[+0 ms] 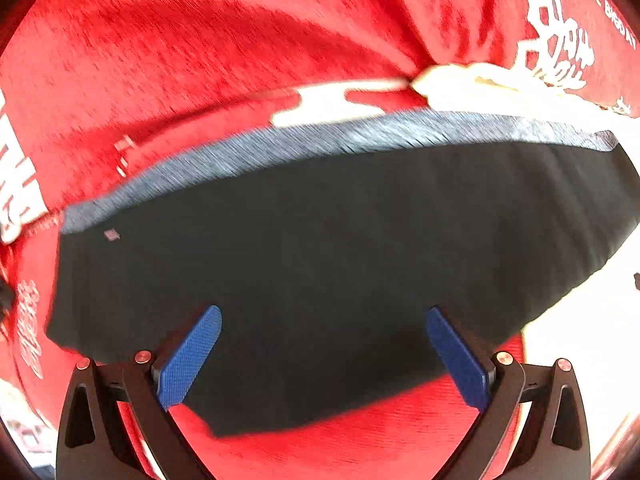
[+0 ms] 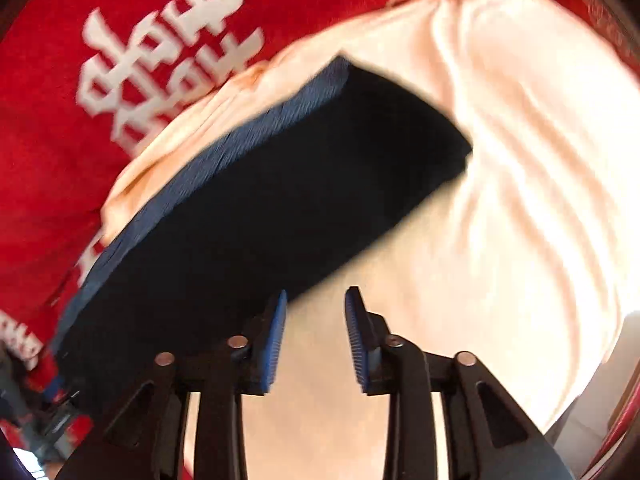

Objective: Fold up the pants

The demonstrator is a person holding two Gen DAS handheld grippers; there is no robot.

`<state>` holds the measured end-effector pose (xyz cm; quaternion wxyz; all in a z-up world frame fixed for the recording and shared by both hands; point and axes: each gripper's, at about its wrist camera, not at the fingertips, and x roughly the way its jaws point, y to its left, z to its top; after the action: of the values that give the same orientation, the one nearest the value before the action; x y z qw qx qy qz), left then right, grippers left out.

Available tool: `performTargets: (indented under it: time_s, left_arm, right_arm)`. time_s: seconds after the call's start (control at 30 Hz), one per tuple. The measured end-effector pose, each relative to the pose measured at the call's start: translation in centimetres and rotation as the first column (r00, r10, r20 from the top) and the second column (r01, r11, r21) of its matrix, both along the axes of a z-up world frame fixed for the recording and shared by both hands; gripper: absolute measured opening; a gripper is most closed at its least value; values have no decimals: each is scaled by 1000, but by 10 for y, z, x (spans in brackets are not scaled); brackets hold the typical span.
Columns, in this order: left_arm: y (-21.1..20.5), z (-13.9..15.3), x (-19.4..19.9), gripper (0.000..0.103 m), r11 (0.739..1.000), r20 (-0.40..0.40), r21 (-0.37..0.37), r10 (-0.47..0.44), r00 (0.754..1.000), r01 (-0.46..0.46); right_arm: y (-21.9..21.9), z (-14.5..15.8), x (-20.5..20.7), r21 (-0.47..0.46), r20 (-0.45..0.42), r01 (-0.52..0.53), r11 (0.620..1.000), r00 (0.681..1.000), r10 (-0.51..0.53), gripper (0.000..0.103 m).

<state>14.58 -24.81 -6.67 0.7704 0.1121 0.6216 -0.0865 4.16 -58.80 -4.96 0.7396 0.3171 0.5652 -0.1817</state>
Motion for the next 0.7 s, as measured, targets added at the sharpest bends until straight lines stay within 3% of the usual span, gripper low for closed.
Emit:
performTargets:
  time_s: [0.13, 0.27, 0.4, 0.43, 0.5, 0.7]
  left_arm:
    - [-4, -5, -20, 103, 999, -47, 21, -26, 999, 27]
    - [-4, 17, -55, 103, 990, -92, 50, -125, 988, 130]
    - [11, 48, -79, 103, 979, -123, 58, -189, 974, 197]
    - [15, 55, -84, 103, 975, -130, 59, -204, 970, 213]
    - [23, 69, -91, 103, 968, -144, 55, -233, 962, 243]
    - [29, 116, -110, 103, 934, -147, -2, -352, 924, 356]
  right_arm:
    - [47, -6, -33, 107, -16, -33, 994, 999, 35, 37]
    - [81, -14, -64, 181, -49, -64, 981, 996, 74, 37]
    - [113, 0, -78, 232, -61, -97, 968, 992, 114, 38]
    - [120, 6, -80, 242, -61, -101, 965, 991, 119, 41]
    - [132, 21, -88, 253, -45, -103, 962, 992, 118, 64]
    - [170, 72, -92, 242, -12, -166, 956, 985, 174, 69]
